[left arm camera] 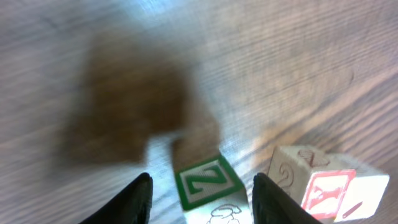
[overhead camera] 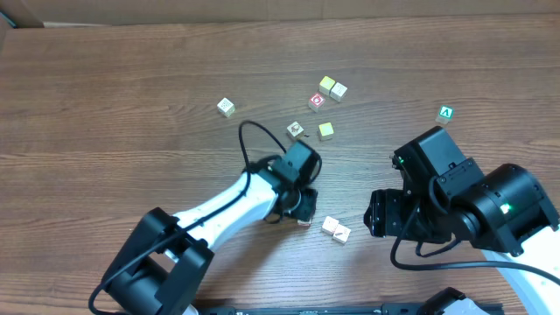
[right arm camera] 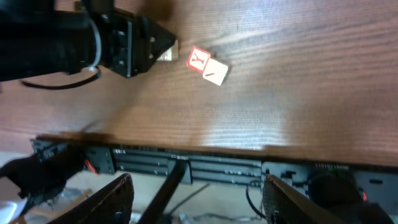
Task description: Flip 5 blocks
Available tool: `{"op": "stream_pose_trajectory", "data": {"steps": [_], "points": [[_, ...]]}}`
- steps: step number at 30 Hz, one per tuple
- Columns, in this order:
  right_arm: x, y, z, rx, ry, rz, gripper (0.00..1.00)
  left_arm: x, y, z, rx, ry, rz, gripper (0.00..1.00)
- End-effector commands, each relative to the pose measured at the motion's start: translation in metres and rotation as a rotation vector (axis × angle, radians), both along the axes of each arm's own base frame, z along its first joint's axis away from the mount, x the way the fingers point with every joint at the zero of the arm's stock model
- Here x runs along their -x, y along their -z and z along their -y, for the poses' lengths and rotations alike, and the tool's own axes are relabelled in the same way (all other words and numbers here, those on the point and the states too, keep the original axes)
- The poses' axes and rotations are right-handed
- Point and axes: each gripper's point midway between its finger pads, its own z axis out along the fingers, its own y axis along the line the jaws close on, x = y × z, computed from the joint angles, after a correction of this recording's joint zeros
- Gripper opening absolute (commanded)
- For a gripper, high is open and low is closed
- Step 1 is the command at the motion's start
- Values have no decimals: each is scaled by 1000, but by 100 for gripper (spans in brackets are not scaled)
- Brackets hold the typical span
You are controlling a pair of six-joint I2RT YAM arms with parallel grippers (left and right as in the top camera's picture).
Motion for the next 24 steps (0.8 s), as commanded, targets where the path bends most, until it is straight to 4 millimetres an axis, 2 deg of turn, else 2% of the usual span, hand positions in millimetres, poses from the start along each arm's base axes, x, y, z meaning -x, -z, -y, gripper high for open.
{"op": "stream_pose_trajectory", "data": {"steps": [1,5,7,9,11,12,13,15,19,24], "points": [[-6,13,7,44,38,17,67,-32,-35,2,3,1,90,41],[-10,41,5,63,54,-16,63,-37,-59,-7,-48,26,122,40],[-10,56,5,76,73,-42,58,-32,-55,-20,-111,16,102,31],[-10,71,5,86,86,-62,45,-23,-43,-30,-149,9,52,15],[-9,84,6,92,109,-79,33,-16,-32,-37,-175,-2,13,4],[-8,90,6,96,118,-87,27,-12,-25,-39,-180,-6,-7,4],[-8,95,7,98,127,-94,15,-9,-21,-38,-178,-3,-19,4],[-7,104,7,103,142,-105,7,-6,-13,-41,-186,-2,-31,7],[-3,114,9,113,156,-126,4,-2,1,-42,-189,0,-49,8],[0,125,11,119,159,-140,4,3,17,-25,-121,41,-103,8]]}}
